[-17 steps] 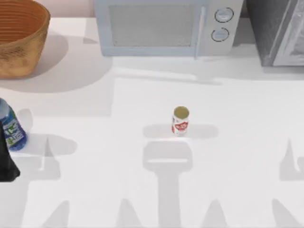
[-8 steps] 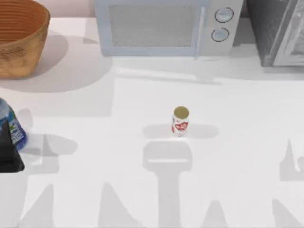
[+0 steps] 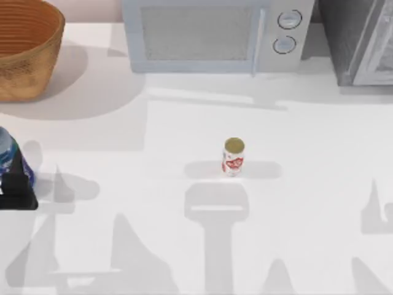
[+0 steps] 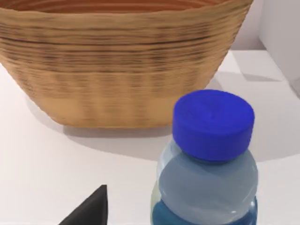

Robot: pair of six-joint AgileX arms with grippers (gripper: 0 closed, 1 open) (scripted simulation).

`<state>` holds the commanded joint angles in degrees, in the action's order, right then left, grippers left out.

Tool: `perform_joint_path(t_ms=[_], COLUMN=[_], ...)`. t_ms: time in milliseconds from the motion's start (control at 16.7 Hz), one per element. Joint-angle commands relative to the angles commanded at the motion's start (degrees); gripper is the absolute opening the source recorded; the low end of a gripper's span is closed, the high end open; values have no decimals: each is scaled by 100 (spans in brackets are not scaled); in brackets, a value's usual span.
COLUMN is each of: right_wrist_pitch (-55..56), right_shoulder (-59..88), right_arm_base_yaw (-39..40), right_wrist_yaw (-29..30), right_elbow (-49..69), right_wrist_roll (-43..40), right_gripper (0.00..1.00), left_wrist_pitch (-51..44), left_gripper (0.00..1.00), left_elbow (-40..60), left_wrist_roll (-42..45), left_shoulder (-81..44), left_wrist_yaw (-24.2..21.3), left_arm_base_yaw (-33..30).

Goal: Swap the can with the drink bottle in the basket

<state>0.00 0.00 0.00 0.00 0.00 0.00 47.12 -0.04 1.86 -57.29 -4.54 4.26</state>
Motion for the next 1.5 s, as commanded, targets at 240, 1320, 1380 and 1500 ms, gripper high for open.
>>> perform_joint_path(t_ms=[240,1320,1380,1500], right_wrist_pitch=[0,0,0,0], right_shoulder=[0,0,0,0], right_arm_base_yaw=[0,0,0,0], right_wrist_yaw=[0,0,0,0], right_elbow=[0,0,0,0], right_wrist_roll=[0,0,0,0], right_gripper=[100,100,100,100], left_wrist_pitch=[1356,3218,3262,3337], left_gripper=[100,100,100,100], left_elbow=[8,391,569,955], left_wrist_roll=[51,100,91,72], left_shoulder=[-1608,-4203,-4458,-4959], left_wrist_yaw=[-176,-357,-329,-271], left_arm_base_yaw=[122,212,180,112])
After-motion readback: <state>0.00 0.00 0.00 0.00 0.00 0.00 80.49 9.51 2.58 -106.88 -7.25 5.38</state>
